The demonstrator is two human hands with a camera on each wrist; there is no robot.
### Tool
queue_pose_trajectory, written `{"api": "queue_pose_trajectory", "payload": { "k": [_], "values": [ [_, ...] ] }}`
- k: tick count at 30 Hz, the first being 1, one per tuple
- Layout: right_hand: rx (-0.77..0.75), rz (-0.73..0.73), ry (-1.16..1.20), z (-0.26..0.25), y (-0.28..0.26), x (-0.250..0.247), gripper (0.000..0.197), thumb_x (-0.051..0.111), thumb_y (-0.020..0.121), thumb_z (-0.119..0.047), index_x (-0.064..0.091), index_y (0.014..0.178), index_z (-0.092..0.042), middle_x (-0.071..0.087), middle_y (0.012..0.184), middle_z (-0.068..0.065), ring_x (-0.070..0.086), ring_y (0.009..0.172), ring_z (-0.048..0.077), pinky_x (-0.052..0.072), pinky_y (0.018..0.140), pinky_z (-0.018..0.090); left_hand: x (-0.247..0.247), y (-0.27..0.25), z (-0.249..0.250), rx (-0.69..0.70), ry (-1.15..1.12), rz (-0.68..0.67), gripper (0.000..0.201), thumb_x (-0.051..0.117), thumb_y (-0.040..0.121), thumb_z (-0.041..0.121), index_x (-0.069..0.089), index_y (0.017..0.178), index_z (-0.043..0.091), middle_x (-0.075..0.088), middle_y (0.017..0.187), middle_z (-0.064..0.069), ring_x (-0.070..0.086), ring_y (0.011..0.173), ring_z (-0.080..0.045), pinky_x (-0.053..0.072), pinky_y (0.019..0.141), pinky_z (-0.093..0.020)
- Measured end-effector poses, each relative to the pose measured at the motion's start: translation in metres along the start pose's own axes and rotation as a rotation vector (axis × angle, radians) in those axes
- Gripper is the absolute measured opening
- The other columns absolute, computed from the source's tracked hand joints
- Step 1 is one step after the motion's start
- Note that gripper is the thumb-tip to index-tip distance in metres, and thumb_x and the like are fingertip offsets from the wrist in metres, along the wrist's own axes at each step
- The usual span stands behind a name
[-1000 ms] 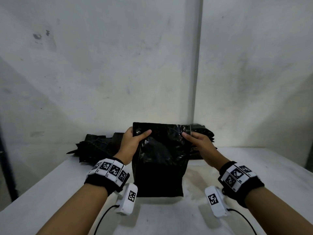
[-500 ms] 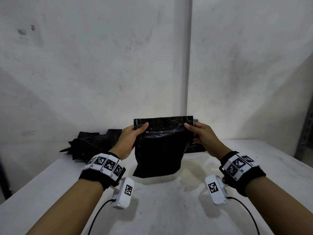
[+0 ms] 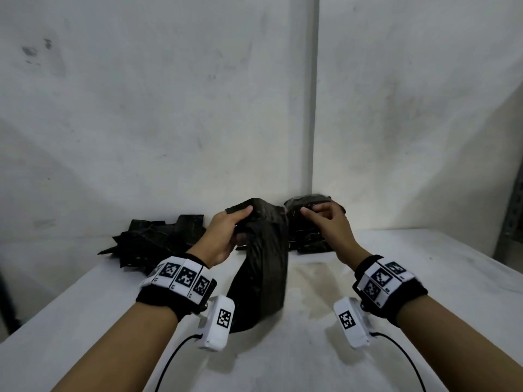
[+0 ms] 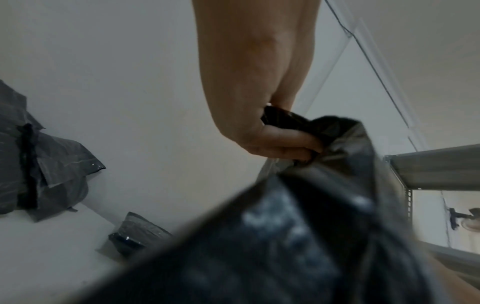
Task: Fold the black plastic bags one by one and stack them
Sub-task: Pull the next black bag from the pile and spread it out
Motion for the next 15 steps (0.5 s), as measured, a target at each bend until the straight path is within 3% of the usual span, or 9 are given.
{"api": "queue_pose_trajectory", "payload": {
  "k": [2, 3, 6, 8, 11, 13, 15],
  "values": [
    [-0.004, -0.223, 0.055, -0.006, -0.009, 0.016, 0.027, 0.072, 0.082, -0.037, 0.059, 0.086, -0.014, 0.055, 0.076, -0.006, 0.049, 0.064, 0.009, 0.041, 0.055, 0.017, 0.007, -0.002, 0.001, 0.021, -0.011, 0.002, 0.013, 0.054, 0.095, 0.009, 0.064, 0.095, 0.002, 0.067, 0.087, -0.011, 0.069, 0.067, -0.015, 0.056, 0.056, -0.025],
    [0.002, -0.344, 0.049, -0.008, -0.014, 0.024, 0.031, 0.071, 0.079, -0.041, 0.06, 0.087, -0.013, 0.056, 0.076, -0.006, 0.049, 0.063, 0.008, 0.042, 0.056, 0.018, 0.009, -0.002, 0.002, 0.025, -0.022, 0.0, 0.012, 0.053, 0.095, 0.007, 0.063, 0.093, 0.001, 0.065, 0.085, -0.011, 0.069, 0.066, -0.015, 0.056, 0.056, -0.025],
    [0.026, -0.538, -0.064, -0.009, -0.026, 0.042, 0.045, 0.076, 0.072, -0.049, 0.062, 0.104, -0.022, 0.065, 0.096, -0.007, 0.062, 0.084, 0.006, 0.049, 0.071, 0.024, 0.021, -0.004, 0.004, 0.022, -0.046, -0.037, 0.009, 0.05, 0.095, 0.003, 0.057, 0.097, -0.004, 0.063, 0.086, -0.016, 0.07, 0.071, -0.019, 0.058, 0.061, -0.027],
    [0.054, -0.561, -0.078, -0.007, -0.027, 0.05, 0.05, 0.08, 0.074, -0.04, 0.056, 0.114, -0.024, 0.065, 0.108, -0.006, 0.065, 0.095, 0.004, 0.049, 0.075, 0.021, 0.028, -0.005, 0.006, 0.025, -0.084, -0.079, 0.012, 0.051, 0.095, 0.002, 0.055, 0.103, -0.005, 0.063, 0.091, -0.018, 0.068, 0.085, -0.025, 0.06, 0.072, -0.03],
    [-0.015, -0.48, -0.123, -0.005, -0.023, 0.054, 0.047, 0.08, 0.077, -0.025, 0.055, 0.116, -0.015, 0.065, 0.106, -0.002, 0.064, 0.093, 0.005, 0.049, 0.078, 0.017, 0.039, -0.01, 0.008, 0.005, -0.128, -0.173, 0.012, 0.054, 0.094, 0.008, 0.057, 0.102, -0.001, 0.065, 0.096, -0.017, 0.066, 0.097, -0.029, 0.056, 0.088, -0.036],
    [-0.045, -0.409, -0.074, -0.002, -0.018, 0.052, 0.026, 0.069, 0.088, -0.016, 0.061, 0.111, -0.007, 0.066, 0.099, 0.005, 0.063, 0.093, 0.013, 0.049, 0.085, 0.027, 0.041, -0.01, 0.008, 0.0, -0.097, -0.192, 0.02, 0.055, 0.095, 0.017, 0.059, 0.107, 0.001, 0.067, 0.1, -0.014, 0.066, 0.098, -0.028, 0.055, 0.089, -0.037],
    [0.016, -0.366, 0.048, 0.004, -0.013, 0.044, 0.015, 0.06, 0.094, -0.015, 0.065, 0.104, -0.005, 0.066, 0.093, 0.007, 0.063, 0.09, 0.019, 0.049, 0.084, 0.031, 0.033, -0.008, 0.008, 0.096, -0.024, -0.091, 0.022, 0.057, 0.094, 0.016, 0.059, 0.11, 0.001, 0.066, 0.1, -0.012, 0.065, 0.091, -0.023, 0.058, 0.081, -0.028]
  ]
}}
Point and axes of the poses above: each hand's wrist, its own y-axis towards the middle knuckle, its own x-axis out of the palm, z = x × y, the point moved 5 cm from there along y, towards the middle knuckle
